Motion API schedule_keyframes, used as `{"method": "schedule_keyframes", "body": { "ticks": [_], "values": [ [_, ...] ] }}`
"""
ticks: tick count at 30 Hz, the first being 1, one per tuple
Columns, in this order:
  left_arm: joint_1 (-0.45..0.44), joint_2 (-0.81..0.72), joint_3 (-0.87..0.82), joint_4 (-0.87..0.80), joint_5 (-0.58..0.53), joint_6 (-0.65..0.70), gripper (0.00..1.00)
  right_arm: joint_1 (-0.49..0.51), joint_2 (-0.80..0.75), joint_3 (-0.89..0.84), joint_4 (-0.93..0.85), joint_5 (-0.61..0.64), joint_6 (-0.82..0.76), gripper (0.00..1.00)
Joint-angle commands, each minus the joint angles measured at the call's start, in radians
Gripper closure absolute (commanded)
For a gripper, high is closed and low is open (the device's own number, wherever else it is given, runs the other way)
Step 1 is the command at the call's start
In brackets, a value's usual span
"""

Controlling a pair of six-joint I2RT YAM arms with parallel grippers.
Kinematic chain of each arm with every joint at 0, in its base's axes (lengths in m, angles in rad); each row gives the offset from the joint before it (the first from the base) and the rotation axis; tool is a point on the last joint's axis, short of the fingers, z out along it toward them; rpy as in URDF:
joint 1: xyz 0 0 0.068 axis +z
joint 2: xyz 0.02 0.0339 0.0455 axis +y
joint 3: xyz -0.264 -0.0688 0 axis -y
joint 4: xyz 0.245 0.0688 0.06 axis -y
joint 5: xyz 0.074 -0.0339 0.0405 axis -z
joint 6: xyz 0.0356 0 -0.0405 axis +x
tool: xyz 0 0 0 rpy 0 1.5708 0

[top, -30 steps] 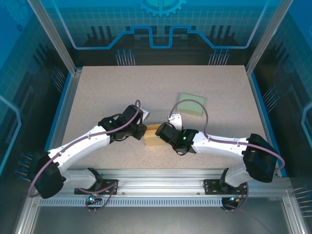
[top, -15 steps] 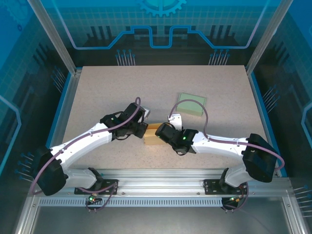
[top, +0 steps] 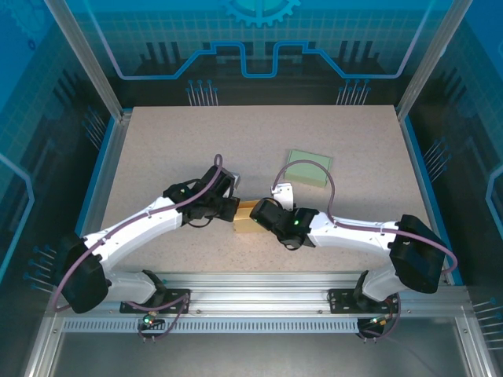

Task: Fold the paper box

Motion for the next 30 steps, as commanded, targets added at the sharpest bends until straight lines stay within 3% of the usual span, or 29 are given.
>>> {"method": "schedule_keyframes", "body": {
  "ticks": [1,6,14,19,30],
  "values": [
    [0.000,-0.012,-0.018,0.063,0.101,-0.038,1.00,0.006,0.043,-0.006,-0.044,-0.061,0.012,0.65],
    [0.002,-0.009,-0.040,0.074,0.106,-0.042,1.00,0.008,0.044,-0.005,-0.044,-0.061,0.014,0.64],
    [0.002,-0.026,-0.085,0.060,-0.005,-0.006,1.00,0.011,0.043,0.005,-0.054,-0.062,0.006,0.65],
    [0.002,-0.024,-0.088,0.081,-0.007,-0.009,1.00,0.019,0.027,0.027,-0.078,-0.066,-0.003,0.64],
    [0.002,-0.020,-0.078,0.067,-0.025,-0.010,1.00,0.022,-0.082,0.069,-0.108,-0.142,-0.129,0.61]
  ]
}}
